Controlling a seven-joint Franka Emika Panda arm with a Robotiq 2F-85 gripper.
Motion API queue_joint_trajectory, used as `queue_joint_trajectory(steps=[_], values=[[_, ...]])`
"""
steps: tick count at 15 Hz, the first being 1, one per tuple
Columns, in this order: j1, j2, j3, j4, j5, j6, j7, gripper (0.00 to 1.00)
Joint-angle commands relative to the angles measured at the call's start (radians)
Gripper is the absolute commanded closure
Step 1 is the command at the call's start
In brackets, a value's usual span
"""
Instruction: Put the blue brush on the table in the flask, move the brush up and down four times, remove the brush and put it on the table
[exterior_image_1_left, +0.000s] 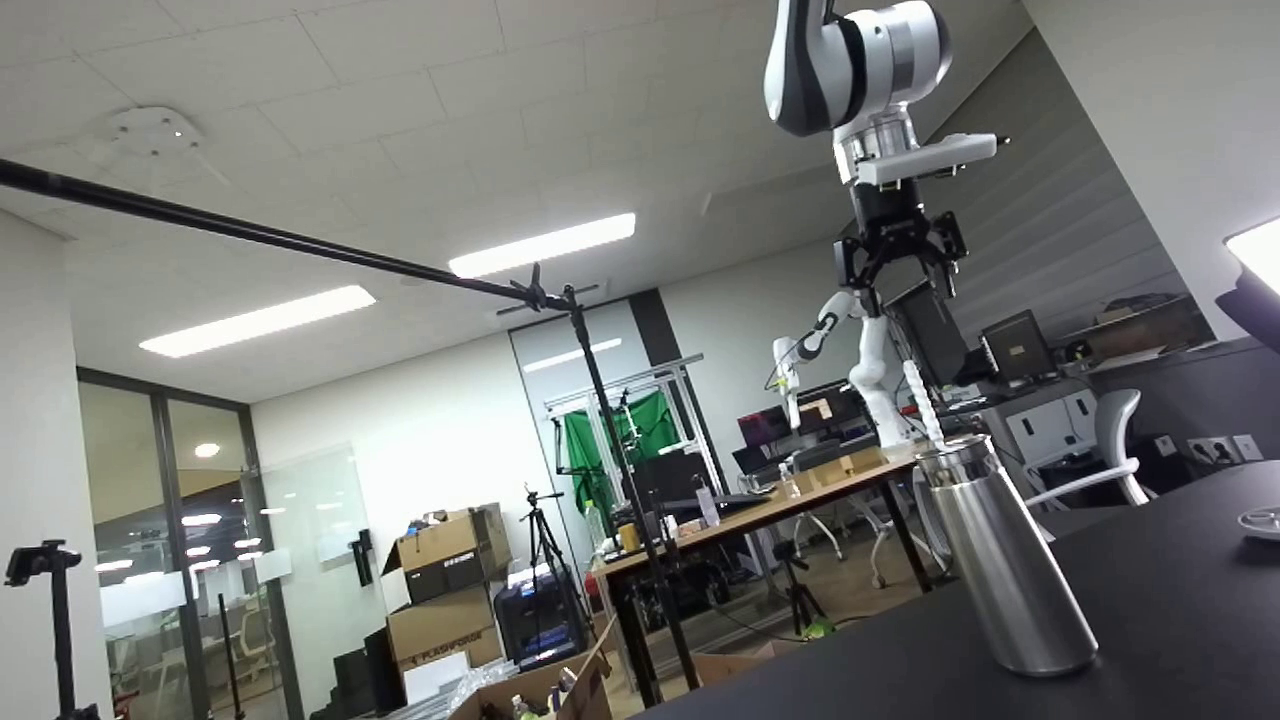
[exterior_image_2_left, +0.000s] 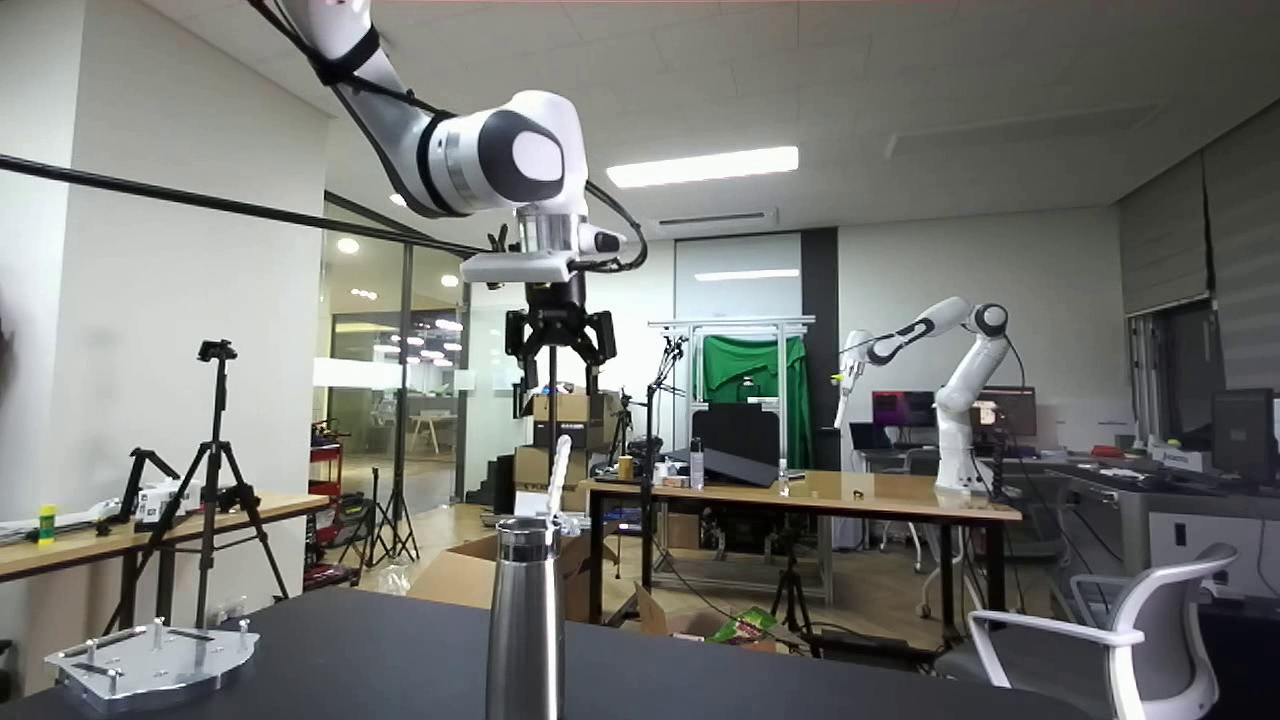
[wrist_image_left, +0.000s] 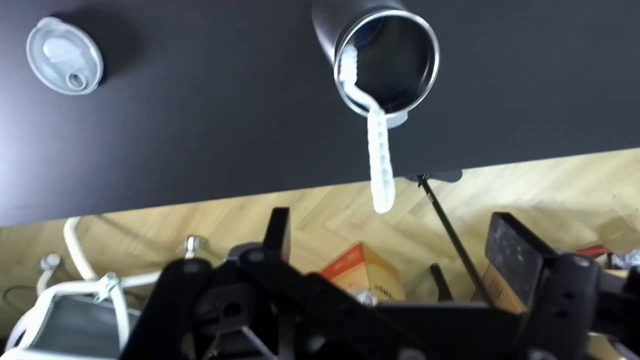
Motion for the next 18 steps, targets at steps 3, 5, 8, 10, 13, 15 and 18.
queue_joint_trajectory(steps=[3,5,8,10,13,15,18], values=[[-0.266,0.195,0.257,0.336,0.021,-0.378,-0.002,0.0],[-0.371,0.258,0.374,0.447,-0.046,-0.452,0.027,0.0],[-0.482,0.364,0.49,0.609,-0.127,-0.56,0.058,0.0],[-0.523,0.417,0.532,0.687,-0.17,-0.622,0.067,0.0],[-0.561,0.481,0.575,0.766,-0.187,-0.687,0.061,0.0],[-0.571,0.512,0.596,0.798,-0.183,-0.712,0.063,0.0],[-0.574,0.546,0.613,0.834,-0.182,-0.724,0.069,0.33]])
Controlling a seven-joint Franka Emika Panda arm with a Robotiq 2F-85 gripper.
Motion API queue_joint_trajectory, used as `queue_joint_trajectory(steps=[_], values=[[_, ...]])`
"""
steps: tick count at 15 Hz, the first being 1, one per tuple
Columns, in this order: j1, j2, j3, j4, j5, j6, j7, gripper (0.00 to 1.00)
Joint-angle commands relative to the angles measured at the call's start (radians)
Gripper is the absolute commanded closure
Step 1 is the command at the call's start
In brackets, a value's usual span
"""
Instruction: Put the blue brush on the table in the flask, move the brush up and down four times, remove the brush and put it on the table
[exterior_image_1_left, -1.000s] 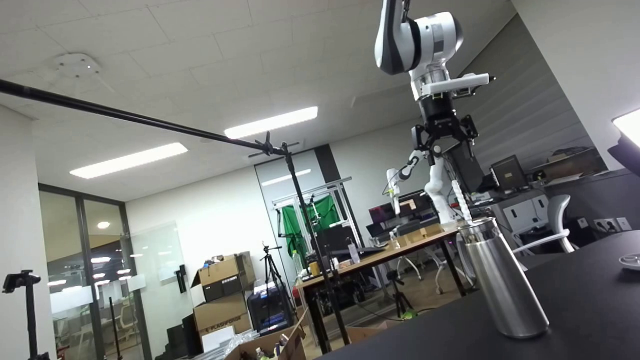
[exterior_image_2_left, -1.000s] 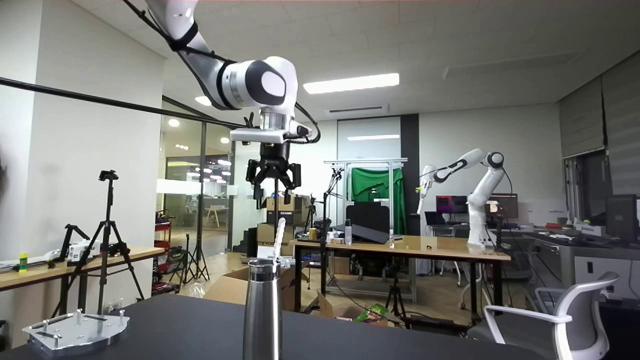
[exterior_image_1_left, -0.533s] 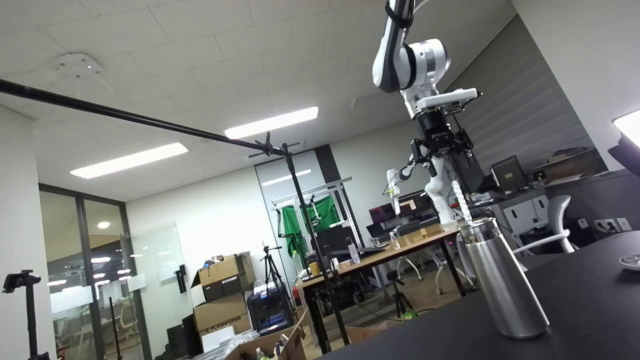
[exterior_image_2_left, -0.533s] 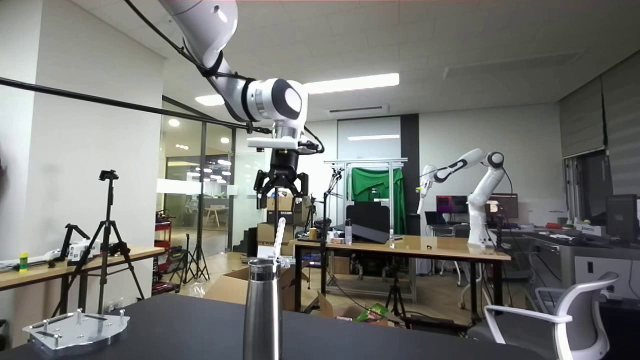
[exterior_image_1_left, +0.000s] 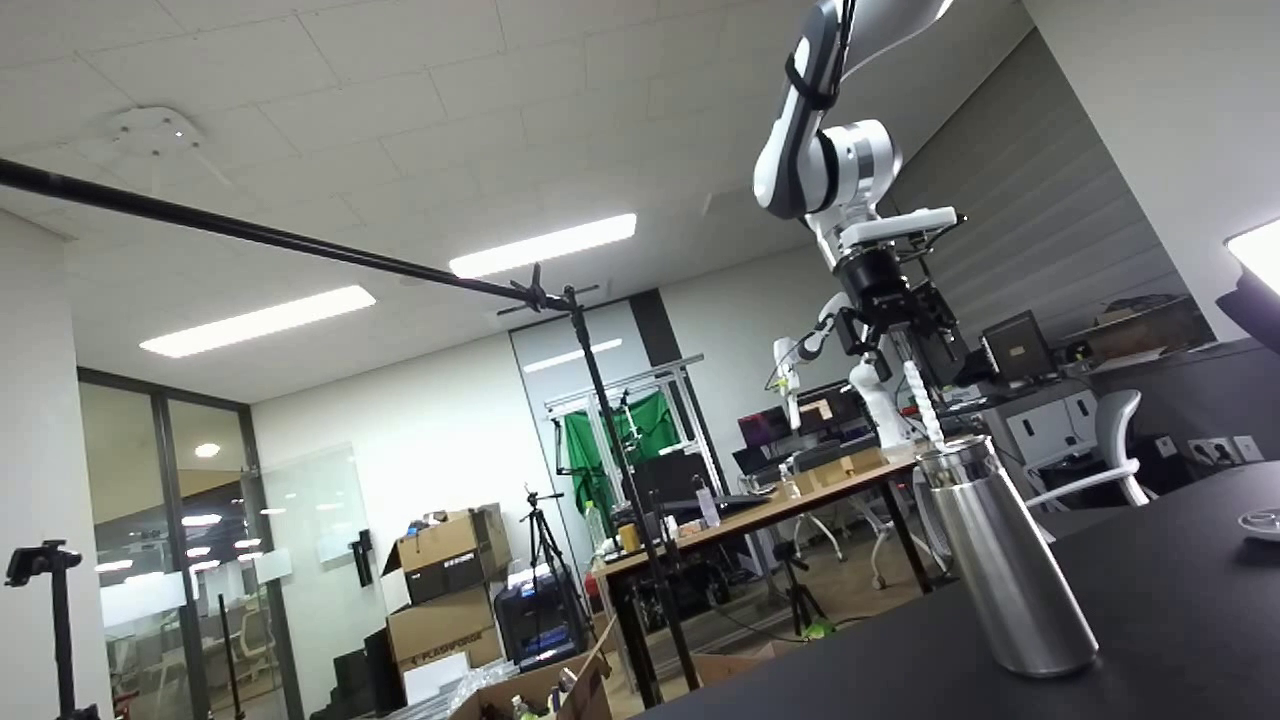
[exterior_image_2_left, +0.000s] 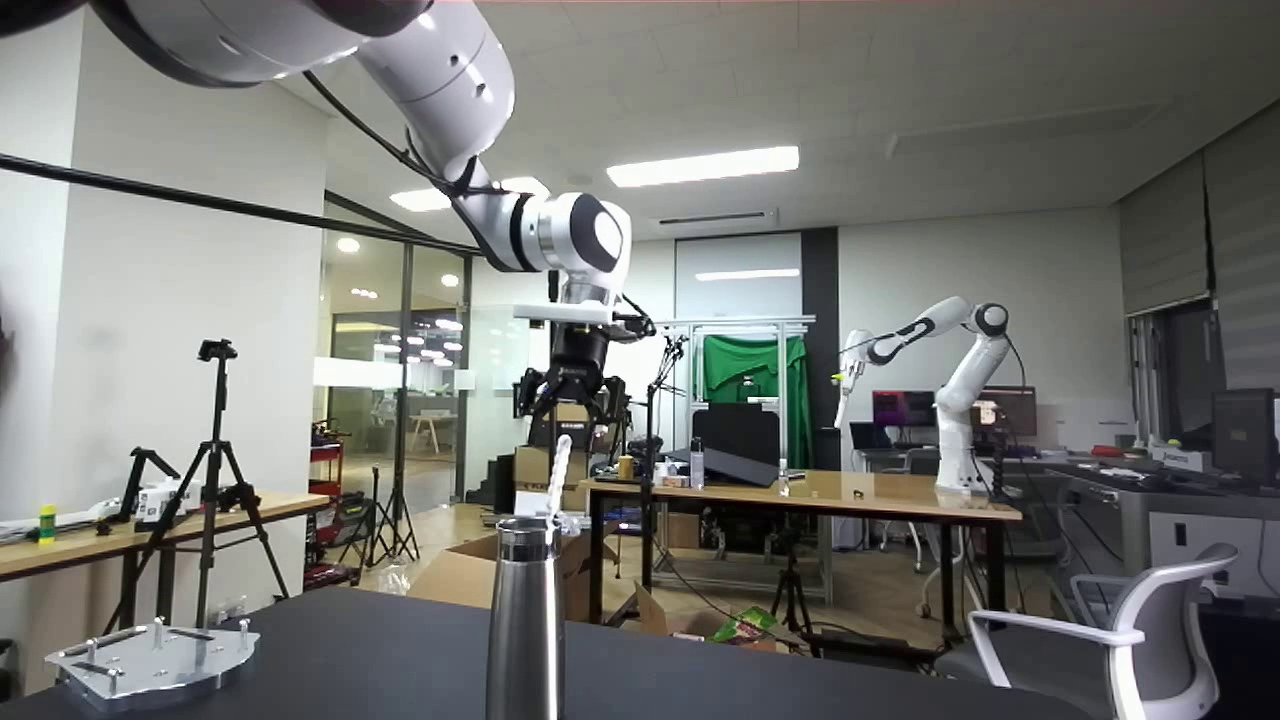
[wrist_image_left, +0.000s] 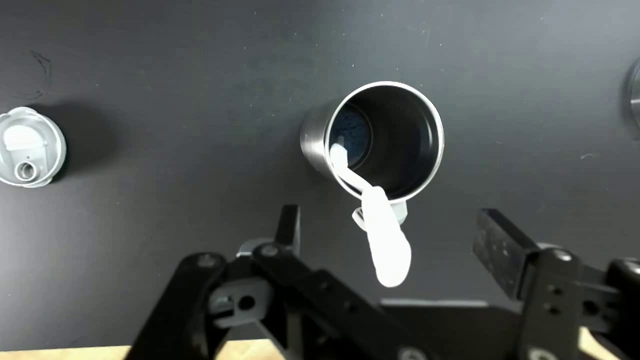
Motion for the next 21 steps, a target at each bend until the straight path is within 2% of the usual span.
queue_joint_trajectory(steps=[1,7,10,14,18,21], values=[[-0.016,0.06,0.035,0.103,-0.018,-0.054,0.049,0.4],[-0.019,0.08,0.044,0.127,-0.017,-0.042,0.047,0.83],[-0.021,0.058,0.05,0.109,-0.019,-0.022,0.027,0.99],[-0.024,0.004,0.059,0.11,-0.018,-0.025,0.003,0.96],[-0.027,-0.068,0.069,0.165,-0.017,-0.054,-0.026,0.96],[-0.018,-0.103,0.051,0.206,0.007,-0.07,-0.063,0.96]])
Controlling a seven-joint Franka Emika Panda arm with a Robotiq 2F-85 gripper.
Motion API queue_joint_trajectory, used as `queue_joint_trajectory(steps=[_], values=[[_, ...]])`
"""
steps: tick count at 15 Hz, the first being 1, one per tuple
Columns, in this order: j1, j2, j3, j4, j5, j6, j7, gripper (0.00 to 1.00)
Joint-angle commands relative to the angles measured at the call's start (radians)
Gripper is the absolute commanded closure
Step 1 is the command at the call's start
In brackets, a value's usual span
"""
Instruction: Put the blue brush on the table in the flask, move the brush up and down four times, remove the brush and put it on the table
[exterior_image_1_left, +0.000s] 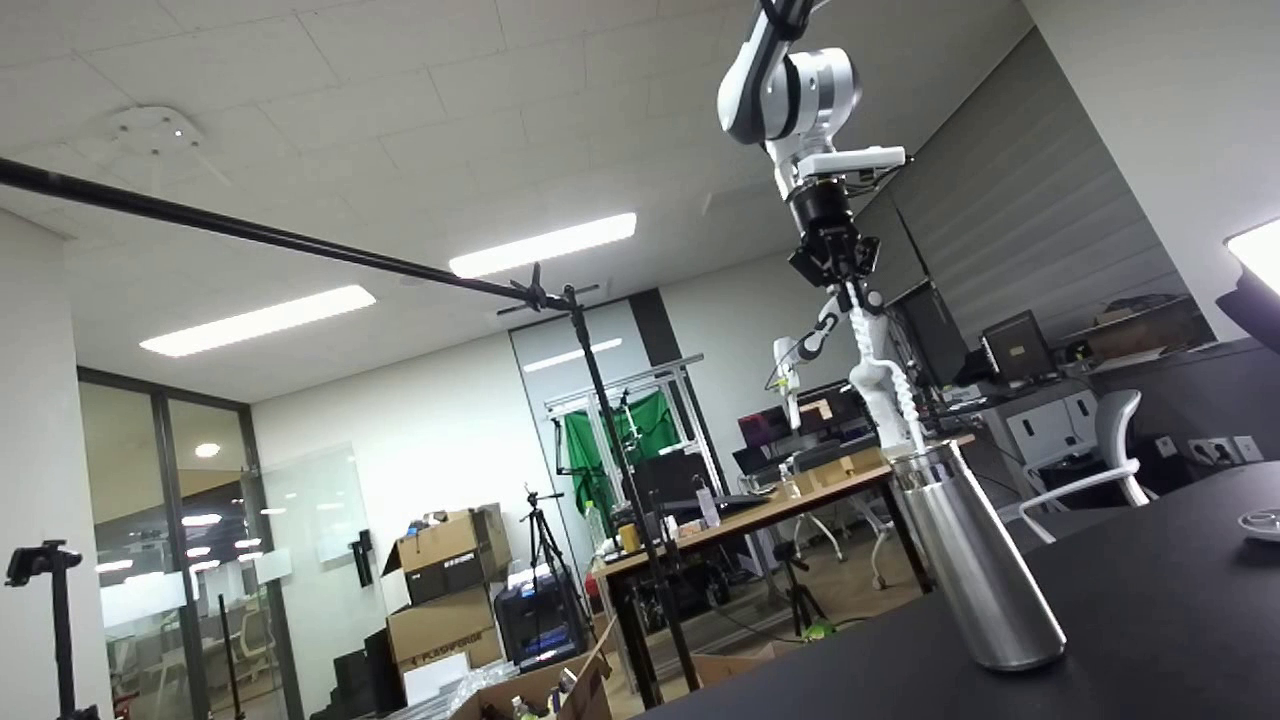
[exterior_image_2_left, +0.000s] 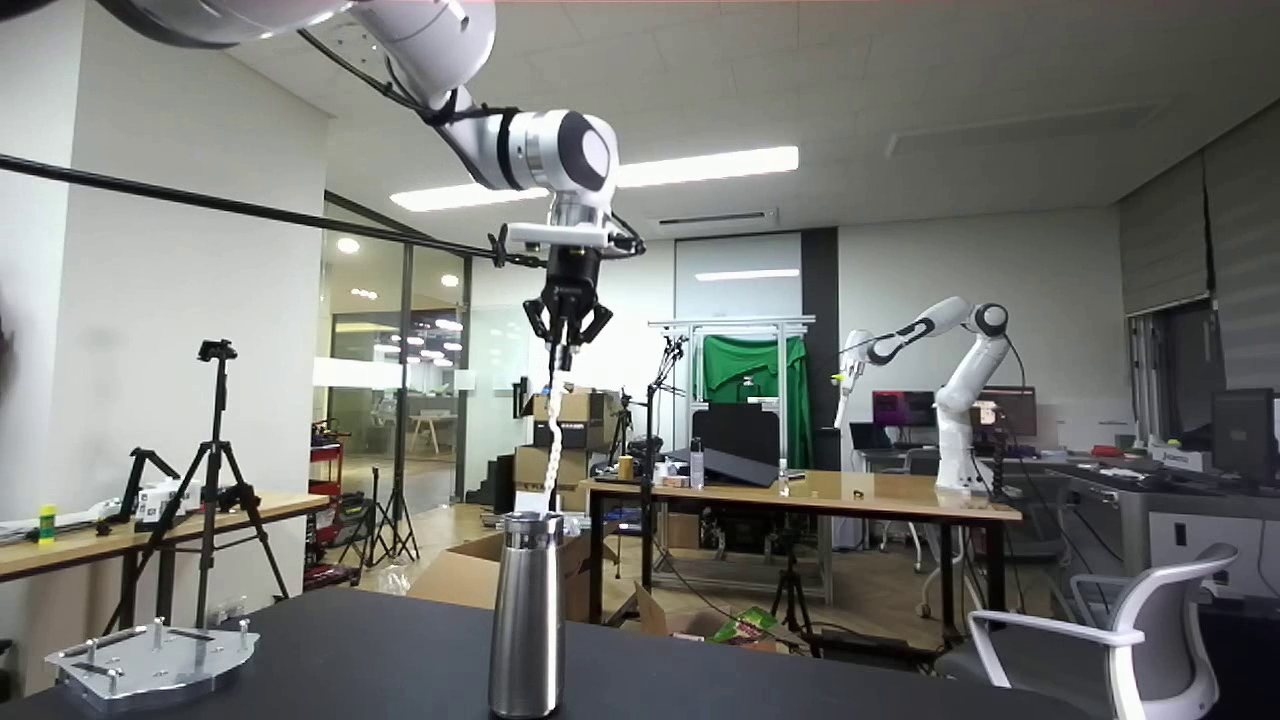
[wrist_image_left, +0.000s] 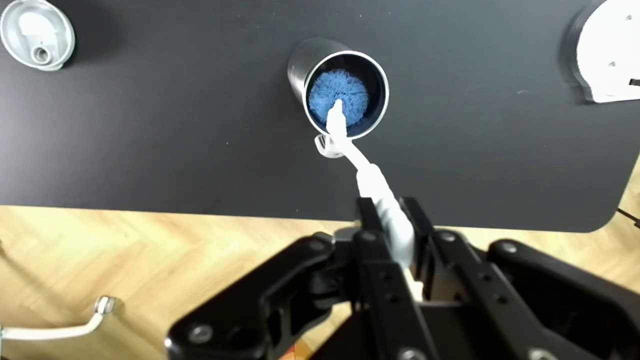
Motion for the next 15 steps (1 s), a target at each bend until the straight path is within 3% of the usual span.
queue_joint_trajectory(steps=[1,9,15], values=[[-0.009,-0.031,0.005,0.049,0.01,-0.027,-0.028,0.96],[-0.009,0.018,0.004,-0.129,0.029,-0.018,-0.056,0.96],[-0.022,0.028,0.054,-0.16,0.01,-0.011,-0.07,0.96]])
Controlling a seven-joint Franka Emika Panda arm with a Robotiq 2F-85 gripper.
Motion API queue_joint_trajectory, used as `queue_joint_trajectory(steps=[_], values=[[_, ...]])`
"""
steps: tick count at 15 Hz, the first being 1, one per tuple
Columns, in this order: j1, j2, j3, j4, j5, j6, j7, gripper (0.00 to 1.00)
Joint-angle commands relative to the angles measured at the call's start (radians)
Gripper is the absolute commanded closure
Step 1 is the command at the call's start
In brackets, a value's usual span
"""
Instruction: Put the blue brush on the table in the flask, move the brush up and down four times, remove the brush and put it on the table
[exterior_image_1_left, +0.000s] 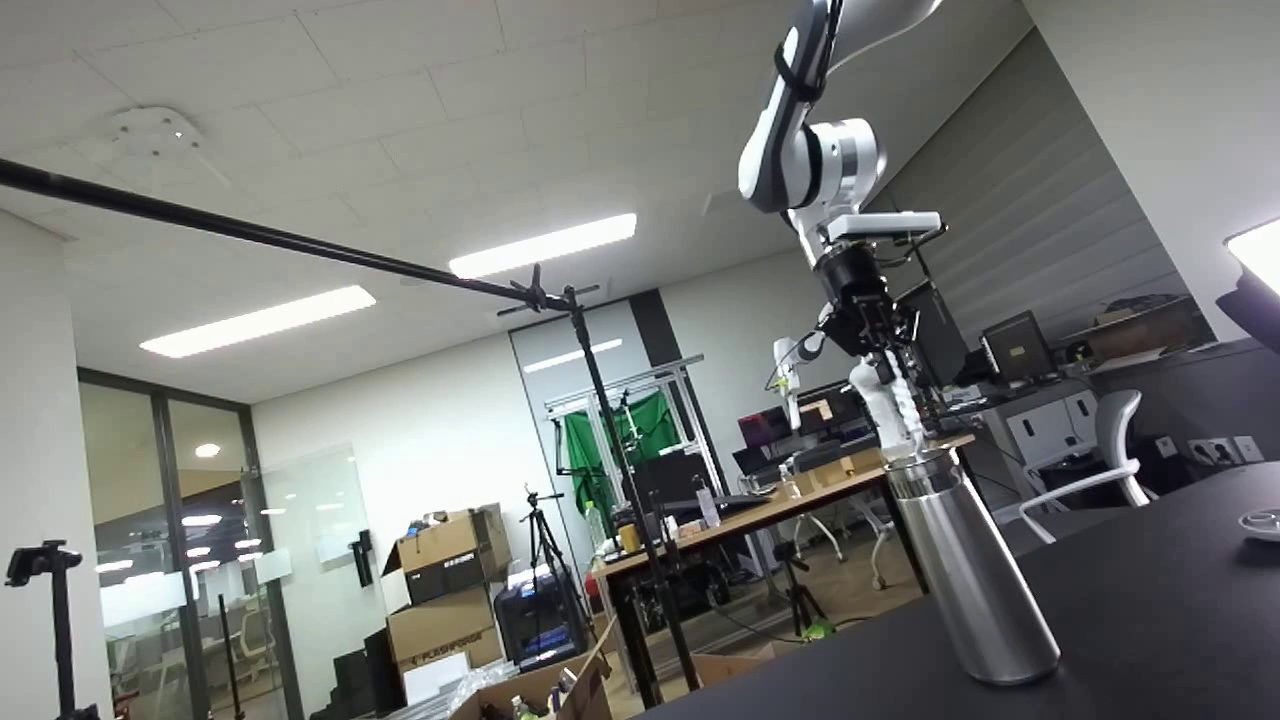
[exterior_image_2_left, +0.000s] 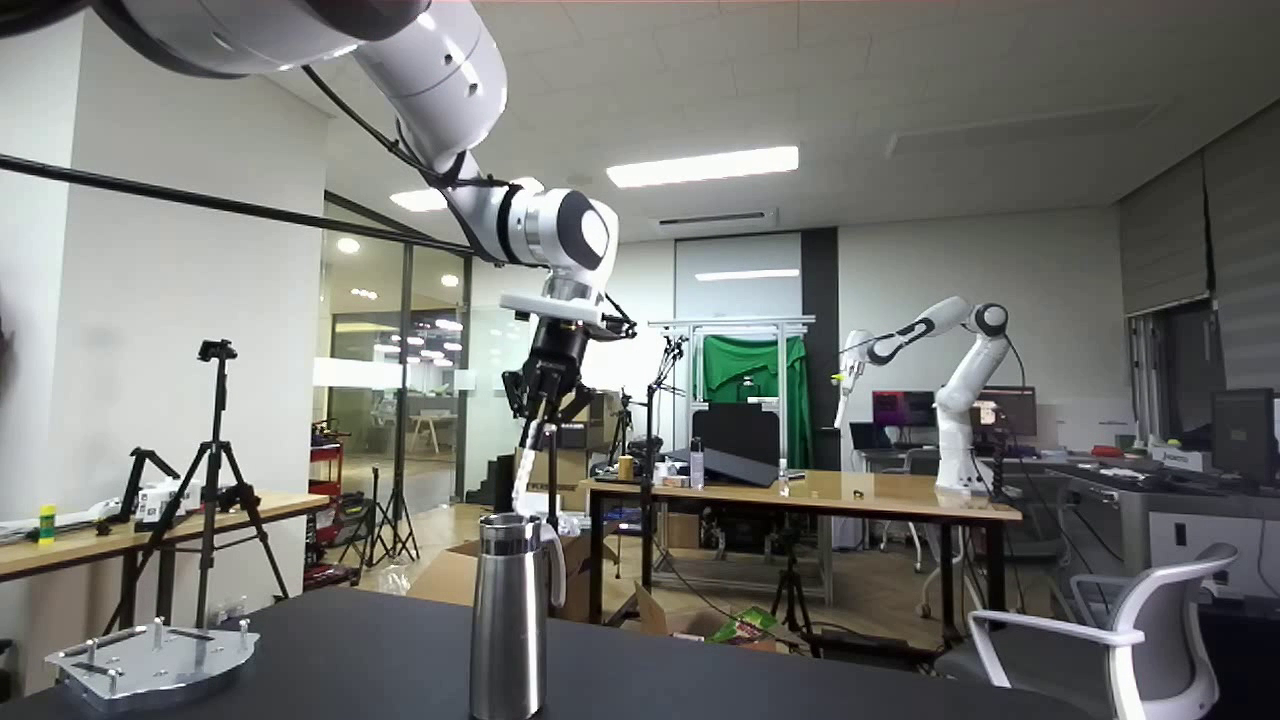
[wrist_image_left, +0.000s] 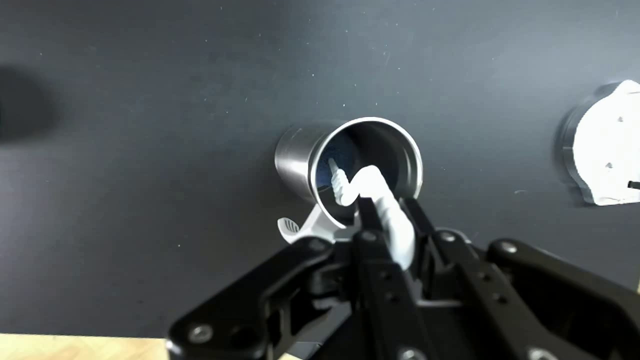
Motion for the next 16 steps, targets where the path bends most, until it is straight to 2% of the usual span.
queue_joint_trajectory(steps=[1,7,9,16], values=[[-0.015,-0.053,0.034,-0.001,-0.007,-0.003,-0.02,0.96],[-0.025,-0.152,0.053,0.089,-0.002,-0.042,-0.092,0.96],[-0.024,-0.168,0.039,0.076,0.018,-0.034,-0.113,0.96],[-0.03,-0.126,0.044,-0.125,-0.004,0.084,-0.111,0.96]])
